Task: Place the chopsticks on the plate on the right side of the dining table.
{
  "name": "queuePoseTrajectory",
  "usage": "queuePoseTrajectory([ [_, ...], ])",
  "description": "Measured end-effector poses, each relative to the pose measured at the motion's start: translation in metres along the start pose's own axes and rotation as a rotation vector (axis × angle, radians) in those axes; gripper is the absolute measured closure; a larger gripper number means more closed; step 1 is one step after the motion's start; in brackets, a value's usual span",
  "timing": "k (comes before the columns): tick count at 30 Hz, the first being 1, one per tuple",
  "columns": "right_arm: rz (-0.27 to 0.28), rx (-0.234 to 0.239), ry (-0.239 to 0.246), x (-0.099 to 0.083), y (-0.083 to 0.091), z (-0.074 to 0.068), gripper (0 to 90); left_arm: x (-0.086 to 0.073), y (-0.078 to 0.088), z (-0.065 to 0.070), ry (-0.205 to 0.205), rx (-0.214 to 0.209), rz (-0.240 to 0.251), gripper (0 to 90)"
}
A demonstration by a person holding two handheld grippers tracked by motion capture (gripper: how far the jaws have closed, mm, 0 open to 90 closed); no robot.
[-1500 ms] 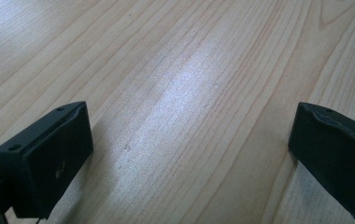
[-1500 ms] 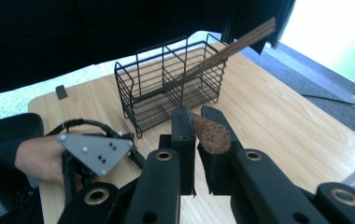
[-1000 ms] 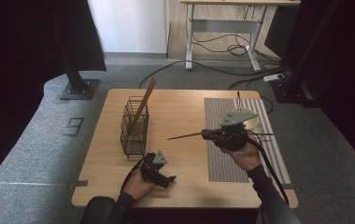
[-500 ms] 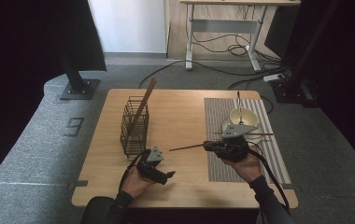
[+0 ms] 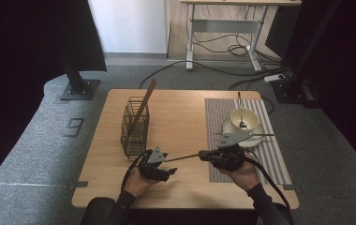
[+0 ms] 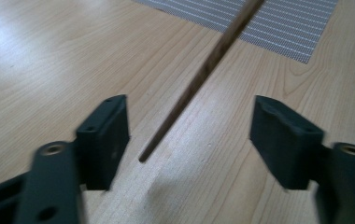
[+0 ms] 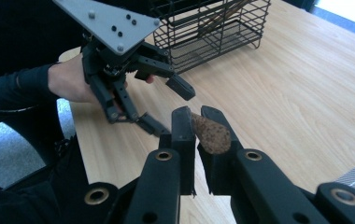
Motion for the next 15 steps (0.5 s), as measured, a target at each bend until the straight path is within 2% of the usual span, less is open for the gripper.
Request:
queuePoseTrajectory([
  [4,-0.002,0.012,-0.001,-0.0007,-0.0014,-0.0026,83.4,0.0003,-0.0004,0.0015,-0.003,-0.014,0.014,43.8],
  [10,-0.005,0.03,-0.003,-0.0012,-0.0036,-0.0058,83.4,-0.0022,-0.0048,0.0031,-0.025,-0.021,0.009,58.7],
  [15,-0.005,0.034,-0.008,-0.001,-0.0033,-0.0057,83.4,-0.0019,-0.0026,0.0027,-0.038,-0.034,0.031,72.5],
])
Point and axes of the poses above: each handheld gripper's, and its own axes: y roughly backward along the jaws, x roughly out of its top, z roughly to its right, the point moved 4 cm from there along -y, roughly forward along the jaws, and after that the axes turned 15 degrees about x, right-handed, at the moved point
